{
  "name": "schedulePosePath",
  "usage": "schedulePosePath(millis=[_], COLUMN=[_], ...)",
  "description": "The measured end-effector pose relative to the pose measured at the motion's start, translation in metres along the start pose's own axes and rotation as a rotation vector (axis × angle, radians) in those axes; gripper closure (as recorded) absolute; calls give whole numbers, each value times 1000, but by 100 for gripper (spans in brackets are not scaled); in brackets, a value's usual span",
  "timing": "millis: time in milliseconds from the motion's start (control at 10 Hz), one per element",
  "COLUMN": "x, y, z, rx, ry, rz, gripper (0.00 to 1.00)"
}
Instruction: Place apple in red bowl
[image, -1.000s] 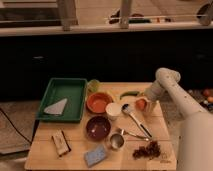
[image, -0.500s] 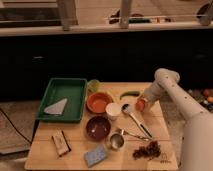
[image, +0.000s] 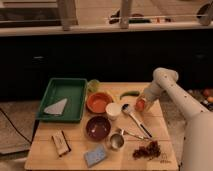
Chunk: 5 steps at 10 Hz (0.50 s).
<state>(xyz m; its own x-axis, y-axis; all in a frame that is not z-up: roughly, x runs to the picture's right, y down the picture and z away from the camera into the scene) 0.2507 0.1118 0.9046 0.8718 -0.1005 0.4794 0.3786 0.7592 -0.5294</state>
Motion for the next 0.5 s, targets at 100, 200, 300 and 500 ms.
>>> schedulePosePath(millis=[100, 200, 300, 500], x=[-2, -5, -7, -11], y=[0, -1, -4, -13], z=[-4, -9, -13, -32], rx=[-5, -10, -12, -2], ry=[5, 14, 23, 49], rz=[-11, -29, -44, -72], gripper=[100, 100, 100, 100])
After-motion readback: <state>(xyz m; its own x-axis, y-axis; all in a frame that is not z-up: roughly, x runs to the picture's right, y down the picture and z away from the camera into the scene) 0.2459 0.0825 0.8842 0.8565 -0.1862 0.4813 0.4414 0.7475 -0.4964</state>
